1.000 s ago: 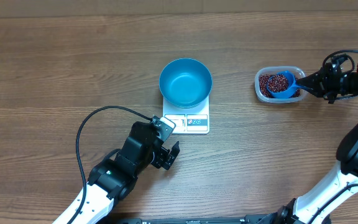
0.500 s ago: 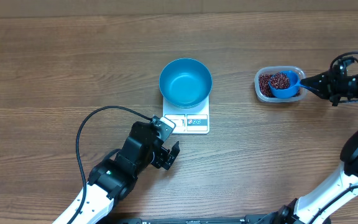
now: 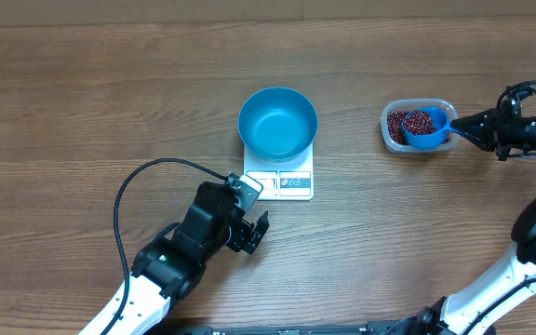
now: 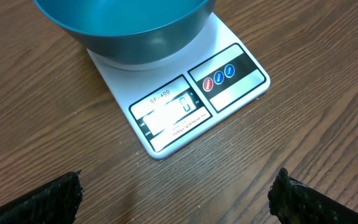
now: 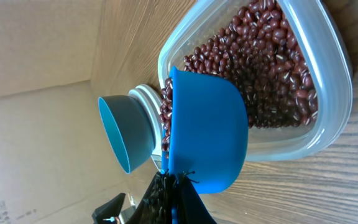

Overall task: Scoop item into bowl and weigh 150g on scale
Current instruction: 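Drag the scoop through the beans to fill it, right gripper, then lift the filled scoop and carry it left over the teal bowl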

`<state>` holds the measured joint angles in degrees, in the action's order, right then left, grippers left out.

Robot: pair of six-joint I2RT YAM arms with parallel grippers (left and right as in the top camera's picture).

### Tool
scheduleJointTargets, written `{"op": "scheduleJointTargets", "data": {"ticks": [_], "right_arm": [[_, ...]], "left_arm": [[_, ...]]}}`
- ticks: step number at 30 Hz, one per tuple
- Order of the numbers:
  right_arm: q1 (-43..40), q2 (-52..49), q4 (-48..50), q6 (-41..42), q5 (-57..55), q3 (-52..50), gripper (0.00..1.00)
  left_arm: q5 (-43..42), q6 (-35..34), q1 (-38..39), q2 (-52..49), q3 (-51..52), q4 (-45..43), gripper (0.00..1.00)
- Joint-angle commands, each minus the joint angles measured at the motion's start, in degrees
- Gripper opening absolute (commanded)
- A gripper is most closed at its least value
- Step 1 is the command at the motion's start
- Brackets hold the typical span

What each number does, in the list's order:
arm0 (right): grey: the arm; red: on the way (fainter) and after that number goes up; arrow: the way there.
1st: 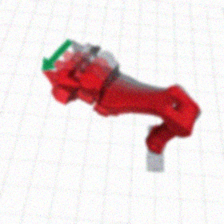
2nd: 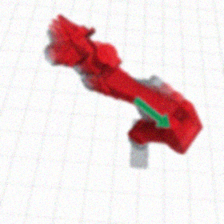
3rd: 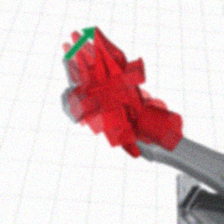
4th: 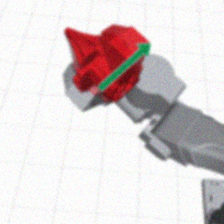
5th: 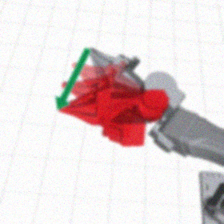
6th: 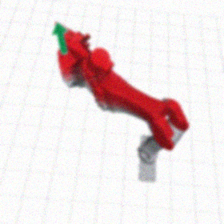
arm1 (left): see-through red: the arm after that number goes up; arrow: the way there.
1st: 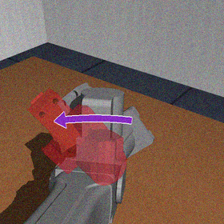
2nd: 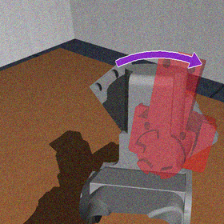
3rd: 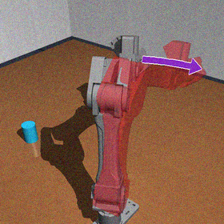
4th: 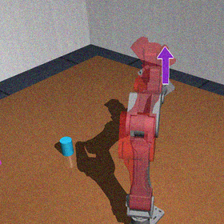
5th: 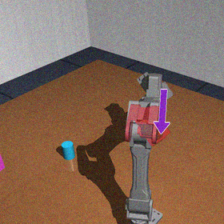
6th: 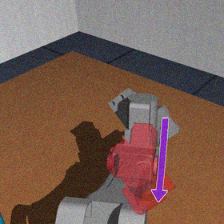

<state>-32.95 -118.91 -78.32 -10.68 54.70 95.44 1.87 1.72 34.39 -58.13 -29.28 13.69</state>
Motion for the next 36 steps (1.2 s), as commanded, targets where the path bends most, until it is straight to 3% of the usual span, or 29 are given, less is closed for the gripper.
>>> {"op": "scheduleJointTargets", "data": {"ticks": [1, 27, 36], "right_arm": [[-0.20, -0.70, 1.33, -1.88, -0.13, -0.66, 0.04], [-0.13, -0.68, 5.42, -3.32, 16.94, 0.07, 0.04], [0.17, -0.68, 1.42, -3.32, 18.95, 6.34, 0.04]], "left_arm": [[-0.87, 0.90, -0.31, 0.76, 0.26, -0.22, 0.99], [-0.87, 0.90, -0.31, 0.76, 0.26, -0.22, 1.00], [-0.87, 0.90, -0.31, 0.76, 0.26, -0.22, 1.00]]}}
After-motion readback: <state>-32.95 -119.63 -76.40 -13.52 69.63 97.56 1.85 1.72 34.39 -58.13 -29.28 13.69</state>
